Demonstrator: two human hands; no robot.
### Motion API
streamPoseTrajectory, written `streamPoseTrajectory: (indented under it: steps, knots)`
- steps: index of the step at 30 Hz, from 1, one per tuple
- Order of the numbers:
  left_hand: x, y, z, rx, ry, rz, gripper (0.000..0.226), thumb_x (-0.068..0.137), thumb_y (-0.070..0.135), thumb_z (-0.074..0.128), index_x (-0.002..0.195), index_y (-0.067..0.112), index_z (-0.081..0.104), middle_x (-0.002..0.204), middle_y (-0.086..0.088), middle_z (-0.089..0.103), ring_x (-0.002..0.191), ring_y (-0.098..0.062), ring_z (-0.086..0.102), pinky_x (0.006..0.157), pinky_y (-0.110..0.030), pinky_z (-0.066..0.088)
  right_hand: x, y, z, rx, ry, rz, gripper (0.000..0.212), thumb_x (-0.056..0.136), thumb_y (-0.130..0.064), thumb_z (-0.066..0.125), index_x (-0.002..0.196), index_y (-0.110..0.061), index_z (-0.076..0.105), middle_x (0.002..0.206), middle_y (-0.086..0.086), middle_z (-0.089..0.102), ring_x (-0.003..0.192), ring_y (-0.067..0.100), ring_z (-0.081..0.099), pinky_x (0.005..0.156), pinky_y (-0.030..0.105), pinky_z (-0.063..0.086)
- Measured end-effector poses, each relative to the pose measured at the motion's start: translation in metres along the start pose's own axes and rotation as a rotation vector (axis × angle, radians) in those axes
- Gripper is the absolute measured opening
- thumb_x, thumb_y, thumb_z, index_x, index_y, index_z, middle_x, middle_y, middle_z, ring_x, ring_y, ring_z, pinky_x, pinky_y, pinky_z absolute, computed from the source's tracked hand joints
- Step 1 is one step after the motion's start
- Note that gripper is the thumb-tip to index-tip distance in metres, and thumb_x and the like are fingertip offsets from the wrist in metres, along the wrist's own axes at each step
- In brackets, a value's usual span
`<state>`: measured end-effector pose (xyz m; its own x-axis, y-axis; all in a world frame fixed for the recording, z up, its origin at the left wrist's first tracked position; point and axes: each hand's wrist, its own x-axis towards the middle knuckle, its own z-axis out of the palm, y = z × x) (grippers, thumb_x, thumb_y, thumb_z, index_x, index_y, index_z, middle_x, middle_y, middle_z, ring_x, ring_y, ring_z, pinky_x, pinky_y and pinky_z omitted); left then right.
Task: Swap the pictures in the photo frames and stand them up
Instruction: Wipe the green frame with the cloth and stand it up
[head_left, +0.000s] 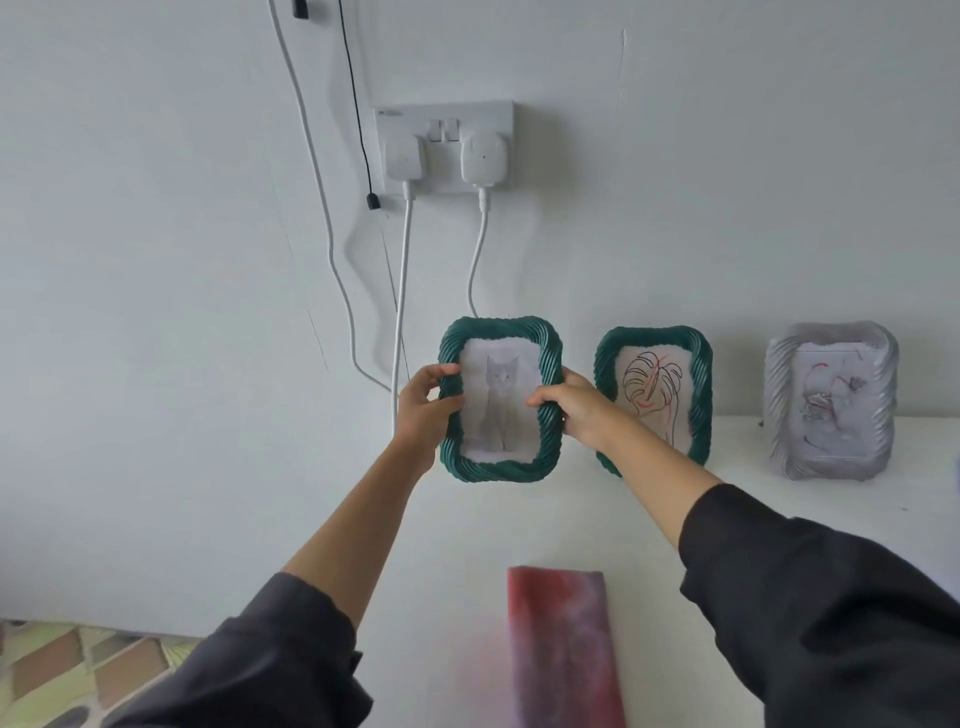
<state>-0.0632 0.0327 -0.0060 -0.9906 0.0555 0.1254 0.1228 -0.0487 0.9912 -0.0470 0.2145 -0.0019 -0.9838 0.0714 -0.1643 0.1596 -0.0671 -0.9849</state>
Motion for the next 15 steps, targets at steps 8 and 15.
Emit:
streamPoseTrajectory:
  steps: [8, 15]
  knots:
    - [0.037, -0.028, 0.001, -0.025, -0.034, -0.042, 0.039, 0.084, -0.016, 0.047, 0.083, 0.023, 0.055, 0.093, 0.007, 0.052, 0.073, -0.01, 0.053, 0.05, -0.011, 0.05, 0.043, 0.017, 0.0, -0.029, 0.059, 0.017, 0.028, 0.081, 0.008, 0.051, 0.077, -0.02, 0.049, 0.065, 0.002, 0.043, 0.061, 0.014, 0.044, 0.055, 0.025, 0.034]
    - [0.045, -0.044, 0.0, -0.039, -0.032, -0.048, 0.038, 0.087, -0.014, 0.047, 0.085, 0.023, 0.056, 0.096, 0.005, 0.053, 0.076, -0.01, 0.054, 0.057, -0.012, 0.051, 0.057, 0.033, -0.001, -0.072, 0.066, 0.027, 0.021, 0.081, 0.004, 0.054, 0.09, -0.015, 0.048, 0.071, 0.003, 0.046, 0.067, 0.015, 0.046, 0.06, 0.027, 0.036]
